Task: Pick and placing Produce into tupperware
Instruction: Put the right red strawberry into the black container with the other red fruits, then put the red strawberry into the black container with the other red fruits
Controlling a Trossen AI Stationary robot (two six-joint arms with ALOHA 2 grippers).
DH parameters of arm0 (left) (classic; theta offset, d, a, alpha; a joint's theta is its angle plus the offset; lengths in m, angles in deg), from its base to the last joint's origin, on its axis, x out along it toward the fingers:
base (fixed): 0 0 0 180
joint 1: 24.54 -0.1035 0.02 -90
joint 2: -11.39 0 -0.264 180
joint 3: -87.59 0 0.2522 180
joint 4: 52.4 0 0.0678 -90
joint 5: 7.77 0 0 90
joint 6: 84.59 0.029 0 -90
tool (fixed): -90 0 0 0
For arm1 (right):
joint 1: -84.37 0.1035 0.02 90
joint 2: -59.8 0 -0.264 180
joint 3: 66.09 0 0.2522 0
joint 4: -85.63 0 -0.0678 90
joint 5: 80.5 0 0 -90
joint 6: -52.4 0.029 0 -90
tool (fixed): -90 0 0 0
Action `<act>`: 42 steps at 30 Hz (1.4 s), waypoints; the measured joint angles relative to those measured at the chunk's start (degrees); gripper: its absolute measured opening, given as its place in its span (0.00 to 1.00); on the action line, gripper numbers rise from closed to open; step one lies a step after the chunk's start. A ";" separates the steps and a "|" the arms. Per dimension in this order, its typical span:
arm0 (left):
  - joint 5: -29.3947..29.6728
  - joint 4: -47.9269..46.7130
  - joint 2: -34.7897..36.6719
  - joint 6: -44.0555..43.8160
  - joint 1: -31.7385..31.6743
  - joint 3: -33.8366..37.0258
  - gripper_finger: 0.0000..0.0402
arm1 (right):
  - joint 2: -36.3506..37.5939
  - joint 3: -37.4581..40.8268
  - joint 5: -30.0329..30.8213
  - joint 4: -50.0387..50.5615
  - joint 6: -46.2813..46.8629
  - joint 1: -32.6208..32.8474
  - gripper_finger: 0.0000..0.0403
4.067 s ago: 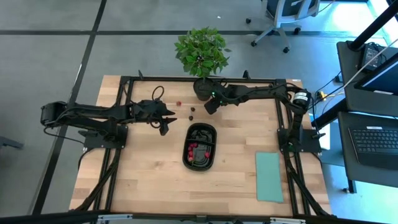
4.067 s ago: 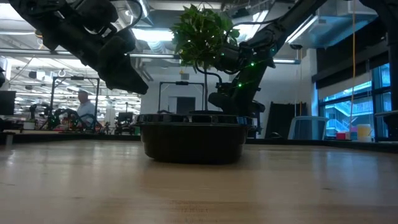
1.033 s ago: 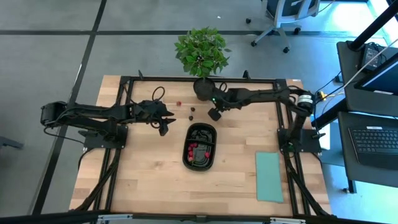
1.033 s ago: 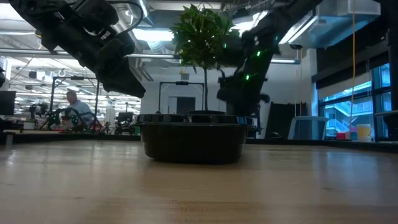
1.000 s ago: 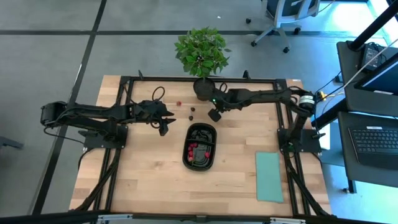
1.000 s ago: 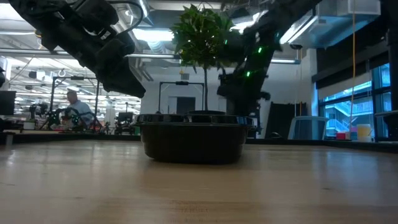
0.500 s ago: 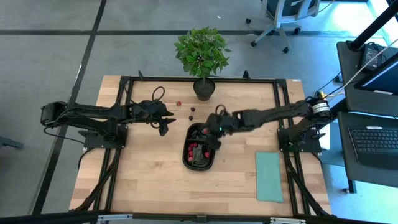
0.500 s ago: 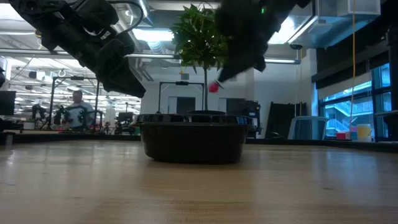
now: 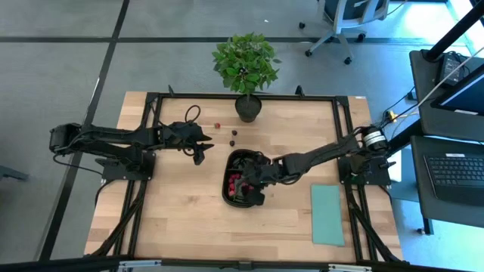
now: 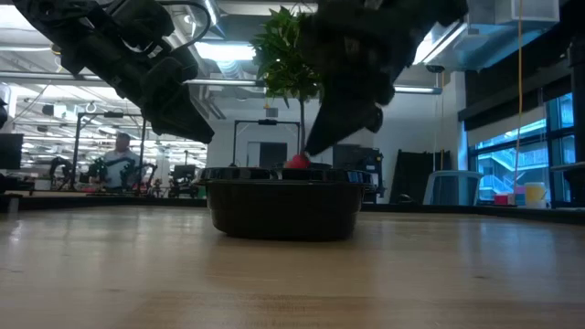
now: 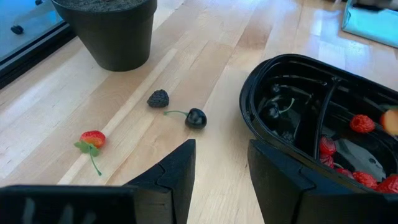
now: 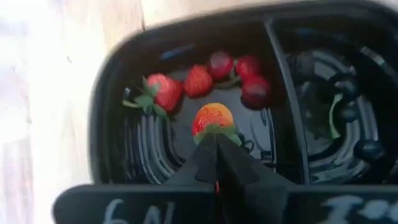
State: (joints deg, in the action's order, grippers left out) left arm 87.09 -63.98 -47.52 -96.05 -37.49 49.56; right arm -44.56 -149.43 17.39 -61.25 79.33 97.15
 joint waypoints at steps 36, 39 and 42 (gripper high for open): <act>0.00 -0.01 0.00 -0.01 0.00 0.00 0.35 | -3.58 0.04 -1.55 -0.86 -3.16 -0.47 0.25; 0.01 -0.01 0.00 -0.01 0.00 0.00 0.35 | -3.50 0.04 -1.53 -0.86 -3.12 -1.05 0.34; 0.00 -0.01 0.00 -0.03 0.00 0.00 0.35 | -1.80 0.07 -1.52 -0.63 -3.18 -1.71 0.41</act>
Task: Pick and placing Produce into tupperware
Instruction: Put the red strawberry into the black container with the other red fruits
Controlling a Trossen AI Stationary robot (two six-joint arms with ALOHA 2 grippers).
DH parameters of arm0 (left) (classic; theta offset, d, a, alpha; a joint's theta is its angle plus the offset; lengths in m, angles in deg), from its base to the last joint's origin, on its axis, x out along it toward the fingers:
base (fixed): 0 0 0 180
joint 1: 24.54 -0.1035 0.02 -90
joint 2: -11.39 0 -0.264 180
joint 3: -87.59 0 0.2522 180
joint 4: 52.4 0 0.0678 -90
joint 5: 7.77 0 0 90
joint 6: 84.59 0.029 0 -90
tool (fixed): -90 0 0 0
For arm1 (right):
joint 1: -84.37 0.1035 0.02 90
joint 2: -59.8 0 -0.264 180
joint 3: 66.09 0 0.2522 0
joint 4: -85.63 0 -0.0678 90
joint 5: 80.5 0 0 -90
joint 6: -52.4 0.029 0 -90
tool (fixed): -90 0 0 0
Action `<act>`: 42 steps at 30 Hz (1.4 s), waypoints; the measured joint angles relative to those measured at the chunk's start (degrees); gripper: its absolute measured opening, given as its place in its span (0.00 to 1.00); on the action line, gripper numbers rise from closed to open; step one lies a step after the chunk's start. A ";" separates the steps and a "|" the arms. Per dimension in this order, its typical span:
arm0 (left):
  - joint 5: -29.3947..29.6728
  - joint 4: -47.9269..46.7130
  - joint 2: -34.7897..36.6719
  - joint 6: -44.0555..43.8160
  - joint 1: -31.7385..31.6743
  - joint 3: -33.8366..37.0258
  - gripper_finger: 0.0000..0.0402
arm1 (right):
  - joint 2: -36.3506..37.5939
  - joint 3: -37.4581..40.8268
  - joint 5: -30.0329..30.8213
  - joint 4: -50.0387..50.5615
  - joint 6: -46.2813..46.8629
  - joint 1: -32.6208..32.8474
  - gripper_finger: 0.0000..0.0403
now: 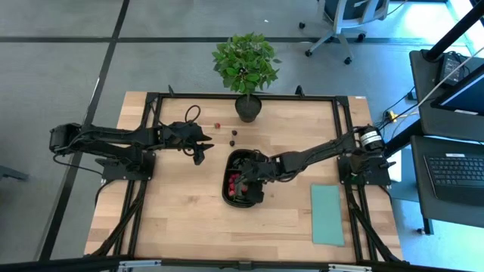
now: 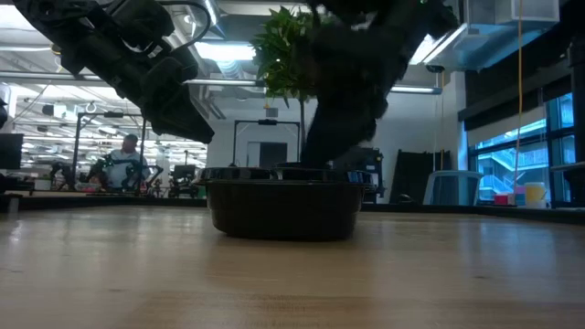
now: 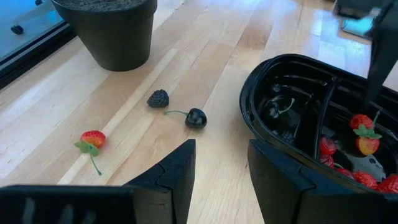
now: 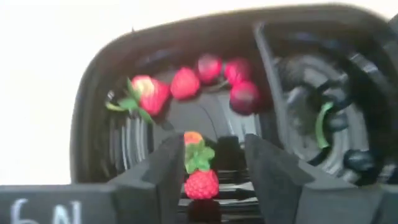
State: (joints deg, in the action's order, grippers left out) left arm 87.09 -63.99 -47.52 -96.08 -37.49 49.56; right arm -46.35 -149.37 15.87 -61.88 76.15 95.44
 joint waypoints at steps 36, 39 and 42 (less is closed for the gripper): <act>0.71 -30.97 -21.09 -5.92 -15.27 -25.91 0.35 | 17.45 0.18 19.53 26.93 -0.66 -8.67 0.47; 0.08 -30.42 -25.14 -2.98 -17.19 -27.44 0.35 | 18.86 2.75 19.55 29.07 -0.15 -9.76 0.47; -0.09 -30.40 -27.79 -1.62 -18.73 -27.80 0.35 | 22.19 7.14 19.61 27.53 0.25 -11.26 0.47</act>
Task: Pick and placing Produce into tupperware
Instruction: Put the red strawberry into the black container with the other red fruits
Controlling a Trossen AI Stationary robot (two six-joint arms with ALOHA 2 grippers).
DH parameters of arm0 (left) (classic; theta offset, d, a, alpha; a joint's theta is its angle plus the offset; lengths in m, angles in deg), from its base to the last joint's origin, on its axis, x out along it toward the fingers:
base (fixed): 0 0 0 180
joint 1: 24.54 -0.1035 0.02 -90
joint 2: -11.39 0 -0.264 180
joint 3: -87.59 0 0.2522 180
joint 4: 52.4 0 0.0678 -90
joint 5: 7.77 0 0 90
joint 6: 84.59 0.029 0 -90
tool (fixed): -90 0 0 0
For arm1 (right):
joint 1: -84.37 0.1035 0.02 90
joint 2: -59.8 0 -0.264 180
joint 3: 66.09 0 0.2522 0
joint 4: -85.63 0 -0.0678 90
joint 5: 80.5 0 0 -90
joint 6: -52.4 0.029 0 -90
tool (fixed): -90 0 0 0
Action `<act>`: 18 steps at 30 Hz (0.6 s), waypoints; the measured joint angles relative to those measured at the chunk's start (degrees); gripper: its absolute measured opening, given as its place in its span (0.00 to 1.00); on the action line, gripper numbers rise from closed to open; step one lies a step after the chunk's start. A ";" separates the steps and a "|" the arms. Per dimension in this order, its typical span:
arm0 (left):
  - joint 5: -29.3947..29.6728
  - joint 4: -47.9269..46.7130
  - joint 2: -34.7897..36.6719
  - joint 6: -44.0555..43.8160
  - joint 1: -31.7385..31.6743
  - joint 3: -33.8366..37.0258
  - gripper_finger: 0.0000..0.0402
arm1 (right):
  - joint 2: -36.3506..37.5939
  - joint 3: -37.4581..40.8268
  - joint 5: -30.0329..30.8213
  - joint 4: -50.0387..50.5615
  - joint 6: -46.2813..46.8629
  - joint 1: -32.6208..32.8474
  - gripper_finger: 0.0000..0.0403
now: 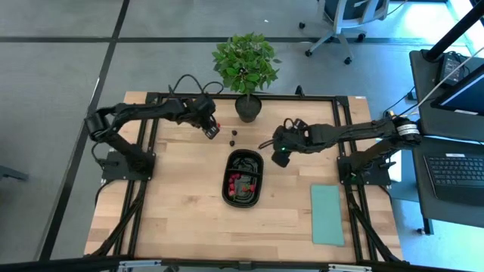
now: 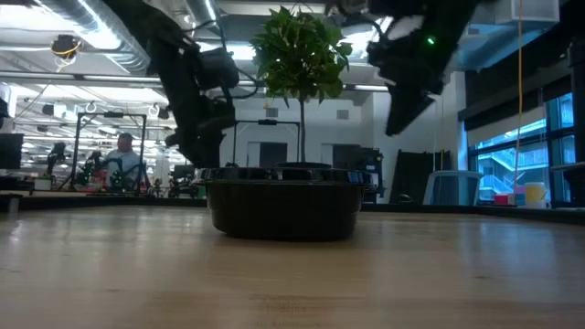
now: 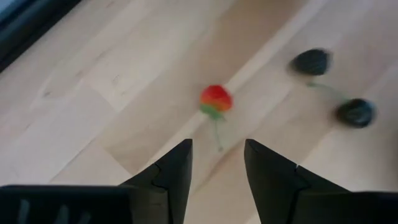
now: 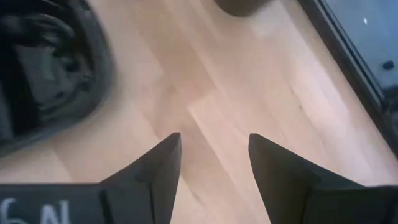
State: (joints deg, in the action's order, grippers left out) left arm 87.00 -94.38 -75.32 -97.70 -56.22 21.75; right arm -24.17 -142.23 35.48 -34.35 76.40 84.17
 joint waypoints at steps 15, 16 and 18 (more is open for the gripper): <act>-2.64 3.98 -2.96 -0.07 -0.79 -0.26 0.35 | 16.51 25.58 -3.74 -25.58 -1.98 -7.99 0.47; -2.62 3.89 -2.94 -0.09 -0.75 -0.26 0.35 | 16.70 26.25 -3.68 -25.93 -1.74 -8.14 0.47; -2.60 3.93 -2.95 -0.09 -0.43 -0.27 0.35 | 16.79 27.29 -3.75 -25.79 -1.05 -8.42 0.47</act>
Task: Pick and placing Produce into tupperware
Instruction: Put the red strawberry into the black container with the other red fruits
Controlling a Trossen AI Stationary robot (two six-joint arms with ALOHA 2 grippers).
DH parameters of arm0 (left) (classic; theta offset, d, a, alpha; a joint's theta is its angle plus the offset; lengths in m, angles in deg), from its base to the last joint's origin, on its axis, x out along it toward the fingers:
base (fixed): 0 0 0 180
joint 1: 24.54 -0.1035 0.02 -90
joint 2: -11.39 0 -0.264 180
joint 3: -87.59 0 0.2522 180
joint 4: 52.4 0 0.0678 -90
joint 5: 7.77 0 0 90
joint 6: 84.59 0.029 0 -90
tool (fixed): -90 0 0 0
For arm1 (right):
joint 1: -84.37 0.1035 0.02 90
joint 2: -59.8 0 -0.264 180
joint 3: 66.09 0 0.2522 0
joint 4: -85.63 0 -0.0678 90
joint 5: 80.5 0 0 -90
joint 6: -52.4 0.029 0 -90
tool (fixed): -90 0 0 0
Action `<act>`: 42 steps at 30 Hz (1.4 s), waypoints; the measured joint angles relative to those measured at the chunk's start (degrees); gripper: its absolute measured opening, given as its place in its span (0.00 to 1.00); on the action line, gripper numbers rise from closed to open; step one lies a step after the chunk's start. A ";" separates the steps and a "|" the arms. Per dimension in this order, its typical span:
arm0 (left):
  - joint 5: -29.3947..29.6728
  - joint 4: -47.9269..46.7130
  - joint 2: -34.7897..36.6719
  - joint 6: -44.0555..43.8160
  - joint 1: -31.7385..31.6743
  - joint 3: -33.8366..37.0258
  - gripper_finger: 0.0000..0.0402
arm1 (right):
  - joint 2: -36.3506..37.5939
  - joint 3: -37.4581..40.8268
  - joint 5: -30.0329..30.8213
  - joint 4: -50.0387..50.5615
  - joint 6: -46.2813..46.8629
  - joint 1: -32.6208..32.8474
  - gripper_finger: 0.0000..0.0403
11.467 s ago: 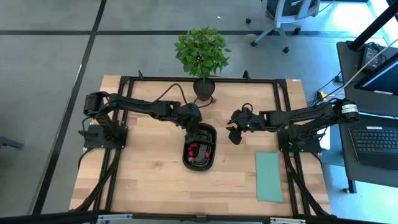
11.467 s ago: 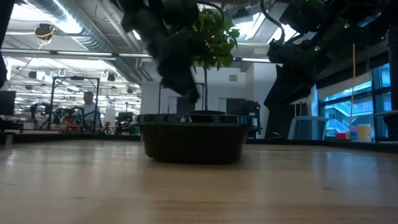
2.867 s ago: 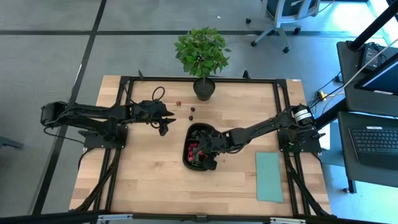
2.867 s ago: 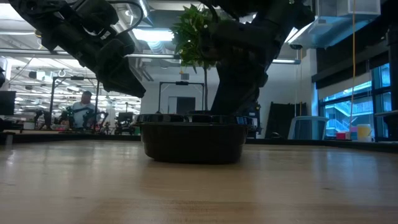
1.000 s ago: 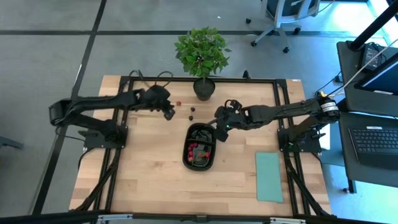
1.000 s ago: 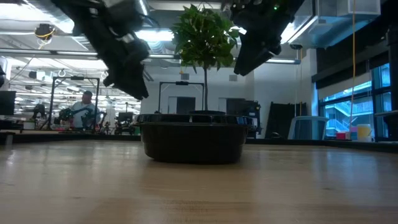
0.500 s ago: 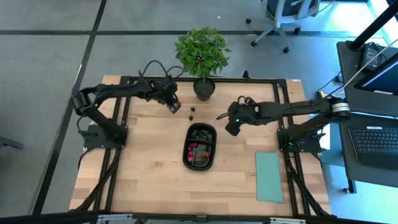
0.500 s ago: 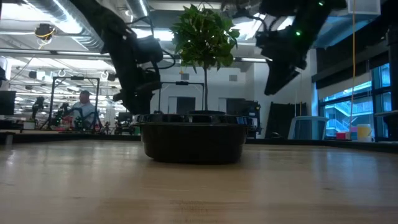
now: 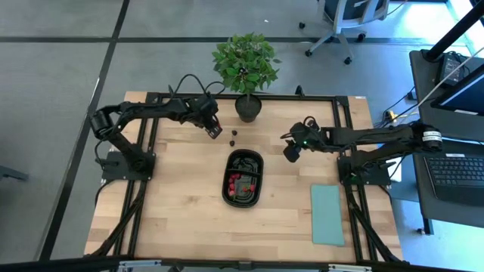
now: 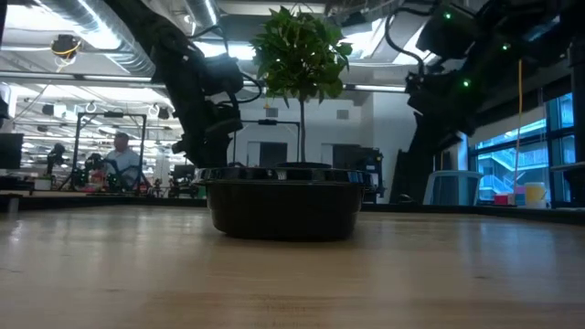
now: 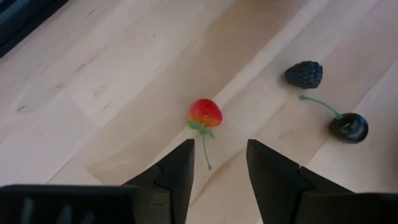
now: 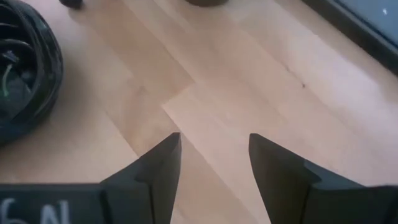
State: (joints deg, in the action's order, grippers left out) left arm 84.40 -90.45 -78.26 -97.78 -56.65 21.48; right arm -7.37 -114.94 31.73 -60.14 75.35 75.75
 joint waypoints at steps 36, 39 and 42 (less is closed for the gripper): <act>-0.26 -0.92 -0.36 -3.18 0.27 0.10 0.64 | -0.06 1.61 -0.92 -3.19 2.75 0.17 0.47; -0.42 -0.76 -0.49 -3.17 -0.42 0.10 0.64 | -0.06 1.61 -1.35 -3.19 2.75 0.19 0.47; -0.37 -0.09 -1.82 -3.17 -0.55 0.12 0.64 | -0.07 1.61 -1.37 -3.20 2.70 0.20 0.47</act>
State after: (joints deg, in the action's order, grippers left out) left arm 84.03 -90.54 -80.08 -100.95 -57.21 21.60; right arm -7.44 -113.32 30.36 -63.35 78.05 75.95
